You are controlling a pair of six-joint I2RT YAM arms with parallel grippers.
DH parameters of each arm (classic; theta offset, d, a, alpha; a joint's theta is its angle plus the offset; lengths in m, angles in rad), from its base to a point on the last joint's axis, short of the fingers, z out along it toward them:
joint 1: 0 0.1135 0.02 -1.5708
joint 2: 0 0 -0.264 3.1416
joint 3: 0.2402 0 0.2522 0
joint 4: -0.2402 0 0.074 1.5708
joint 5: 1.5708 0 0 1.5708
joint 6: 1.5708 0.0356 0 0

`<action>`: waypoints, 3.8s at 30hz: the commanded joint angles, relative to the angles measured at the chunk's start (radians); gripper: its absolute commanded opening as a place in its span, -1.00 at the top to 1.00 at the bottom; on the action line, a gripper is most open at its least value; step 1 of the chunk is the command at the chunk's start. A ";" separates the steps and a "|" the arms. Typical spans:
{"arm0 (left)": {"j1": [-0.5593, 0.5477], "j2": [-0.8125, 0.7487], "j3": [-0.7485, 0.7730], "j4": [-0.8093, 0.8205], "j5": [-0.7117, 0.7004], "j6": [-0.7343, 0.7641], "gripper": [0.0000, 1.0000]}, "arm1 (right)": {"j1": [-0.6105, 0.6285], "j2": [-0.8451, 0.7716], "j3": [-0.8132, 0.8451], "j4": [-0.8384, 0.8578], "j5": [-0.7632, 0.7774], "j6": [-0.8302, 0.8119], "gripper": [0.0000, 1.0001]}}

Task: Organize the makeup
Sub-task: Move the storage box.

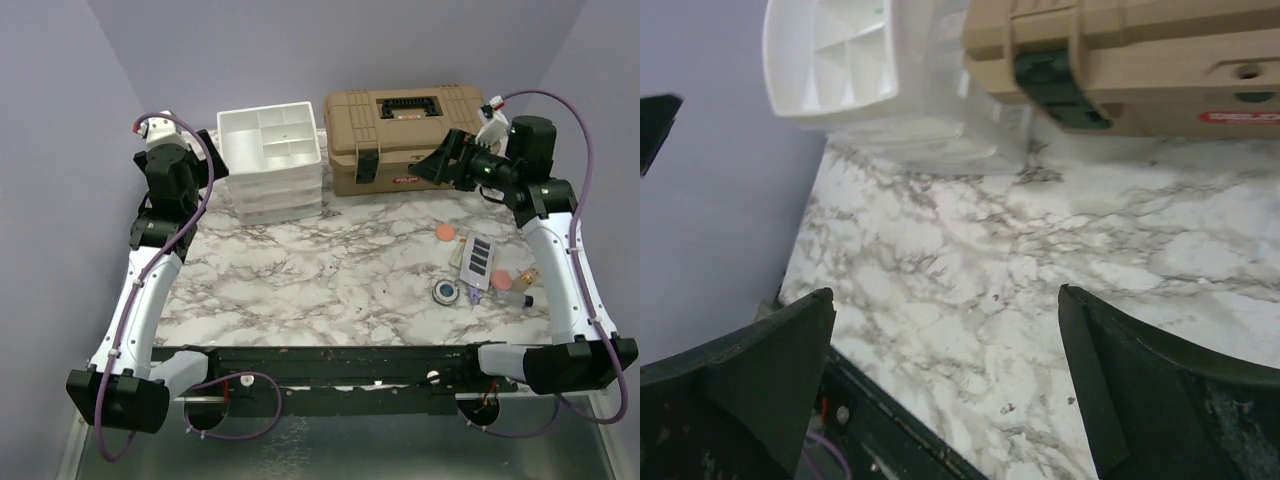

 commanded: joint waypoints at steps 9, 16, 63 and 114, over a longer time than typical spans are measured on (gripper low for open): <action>0.003 -0.078 0.049 -0.107 0.120 -0.115 -0.98 | 0.312 0.164 0.188 -0.063 0.067 0.023 -1.00; 0.008 -0.094 0.076 -0.155 0.005 -0.093 -0.98 | 0.420 0.260 0.267 -0.056 0.153 0.064 -1.00; 0.116 0.254 0.166 0.022 0.329 -0.224 -0.98 | 0.498 1.006 0.949 0.129 0.139 0.091 -1.00; 0.032 -0.322 -0.384 0.012 0.885 -0.493 -0.71 | 0.541 0.498 0.166 0.223 0.170 0.125 -1.00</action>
